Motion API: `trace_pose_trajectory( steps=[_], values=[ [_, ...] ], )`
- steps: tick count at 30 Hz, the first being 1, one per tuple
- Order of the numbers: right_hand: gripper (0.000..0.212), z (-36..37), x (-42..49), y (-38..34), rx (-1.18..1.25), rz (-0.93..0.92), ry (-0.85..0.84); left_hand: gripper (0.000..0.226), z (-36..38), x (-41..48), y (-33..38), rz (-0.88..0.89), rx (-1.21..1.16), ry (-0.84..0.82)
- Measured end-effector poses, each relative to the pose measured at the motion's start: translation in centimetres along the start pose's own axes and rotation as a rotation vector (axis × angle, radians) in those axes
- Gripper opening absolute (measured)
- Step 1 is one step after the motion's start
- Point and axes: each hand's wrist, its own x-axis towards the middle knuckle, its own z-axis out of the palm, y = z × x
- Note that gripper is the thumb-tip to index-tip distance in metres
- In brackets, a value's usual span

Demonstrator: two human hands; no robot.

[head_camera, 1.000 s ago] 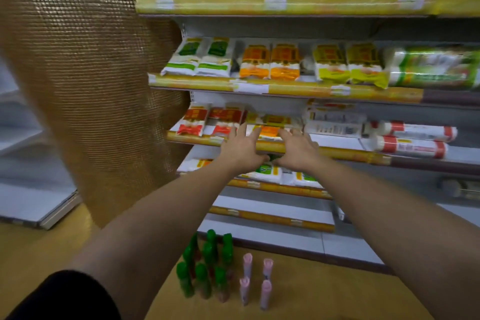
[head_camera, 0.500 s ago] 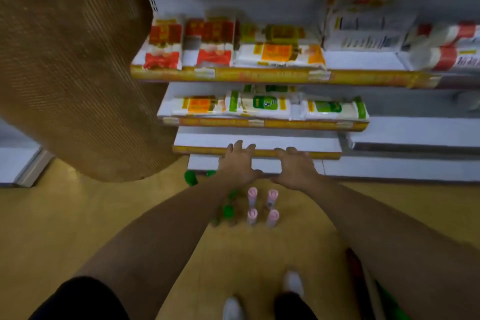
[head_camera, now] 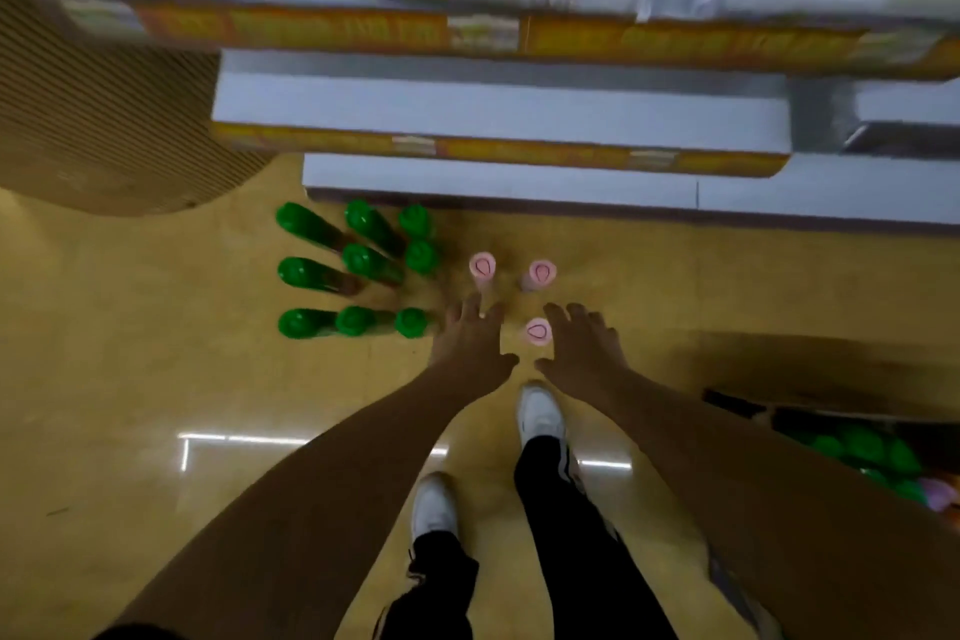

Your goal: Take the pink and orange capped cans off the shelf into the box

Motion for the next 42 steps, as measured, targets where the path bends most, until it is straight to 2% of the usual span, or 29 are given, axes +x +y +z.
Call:
trace_pose_trajectory(
  steps=[6, 11, 14, 17, 21, 29, 33, 37, 42],
  values=[
    [0.074, 9.5, 9.4, 2.3, -0.047, -0.041, 0.043, 0.084, 9.7, 7.9, -4.1, -0.018, 0.062, 0.033],
    [0.06, 15.2, 14.1, 3.6, -0.04, -0.079, 0.055, 0.086, 15.4, 12.4, -6.6, -0.041, 0.059, 0.016],
    [0.057, 17.1, 15.9, 4.3, 0.037, -0.076, -0.001, 0.078, 17.8, 13.7, -7.2, -0.054, -0.021, -0.006],
    [0.043, 17.9, 17.0, 4.6, 0.114, -0.08, 0.028, 0.054, 19.1, 14.6, -7.7, -0.03, -0.07, 0.112],
    [0.037, 17.2, 17.0, 4.6, 0.227, -0.046, 0.072, 0.056, 18.8, 14.8, -8.2, 0.026, -0.087, 0.157],
    [0.039, 11.2, 9.7, 2.9, 0.305, 0.002, 0.127, 0.05, 10.7, 9.3, -4.9, 0.135, -0.051, 0.126],
    [0.048, 5.4, 3.3, 1.5, 0.317, 0.063, 0.167, 0.039, 3.3, 4.9, -1.7, 0.222, 0.004, 0.122],
    [0.042, -2.1, -3.7, 0.4, 0.284, 0.072, 0.208, 0.024, -5.3, -0.3, 2.2, 0.322, 0.054, 0.186],
    [0.04, -12.9, -14.7, -0.5, 0.218, 0.136, 0.261, 0.024, -17.3, -9.1, 9.7, 0.507, 0.099, 0.217]
  ],
)
